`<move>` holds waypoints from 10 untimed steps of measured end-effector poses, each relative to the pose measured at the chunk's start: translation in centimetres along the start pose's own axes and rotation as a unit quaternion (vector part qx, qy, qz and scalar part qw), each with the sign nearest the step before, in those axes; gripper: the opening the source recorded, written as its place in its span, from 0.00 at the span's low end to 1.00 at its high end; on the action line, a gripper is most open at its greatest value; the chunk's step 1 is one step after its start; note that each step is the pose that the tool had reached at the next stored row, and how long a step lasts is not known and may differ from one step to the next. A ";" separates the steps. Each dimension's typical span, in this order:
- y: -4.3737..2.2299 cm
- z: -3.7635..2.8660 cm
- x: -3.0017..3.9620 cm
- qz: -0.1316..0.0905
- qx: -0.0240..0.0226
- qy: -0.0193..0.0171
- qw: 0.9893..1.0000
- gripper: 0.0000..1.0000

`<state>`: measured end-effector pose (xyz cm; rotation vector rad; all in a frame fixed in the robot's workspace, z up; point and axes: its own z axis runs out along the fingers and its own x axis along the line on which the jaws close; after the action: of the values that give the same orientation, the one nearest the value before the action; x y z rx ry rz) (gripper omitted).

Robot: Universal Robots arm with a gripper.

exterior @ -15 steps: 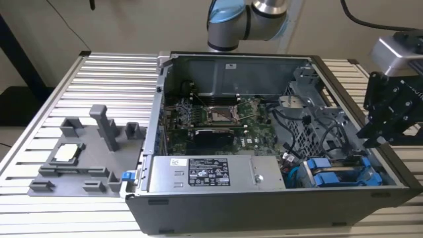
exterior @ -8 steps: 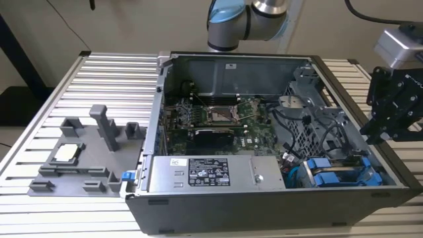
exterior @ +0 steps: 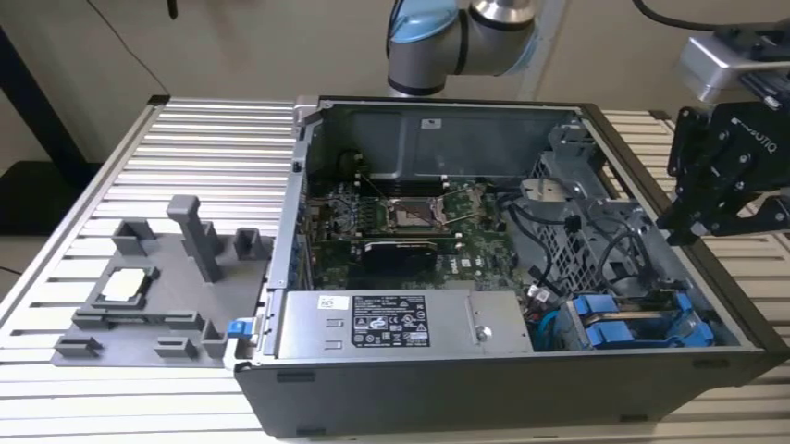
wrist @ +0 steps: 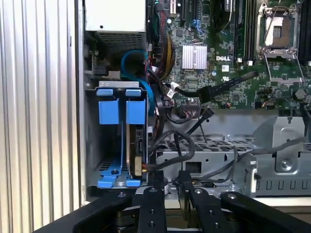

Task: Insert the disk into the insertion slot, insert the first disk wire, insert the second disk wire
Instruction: 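Insert the first disk wire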

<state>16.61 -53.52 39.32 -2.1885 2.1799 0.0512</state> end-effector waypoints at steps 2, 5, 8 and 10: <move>0.00 0.08 -0.89 0.000 0.000 0.000 1.000 0.27; 0.00 0.19 -2.22 0.000 0.000 0.000 1.000 0.27; 0.15 0.24 -2.57 0.000 0.000 0.000 1.000 0.27; 0.61 0.22 -2.56 0.000 0.000 0.000 1.000 0.27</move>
<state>15.99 -50.95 39.24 -2.1887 2.1799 0.0512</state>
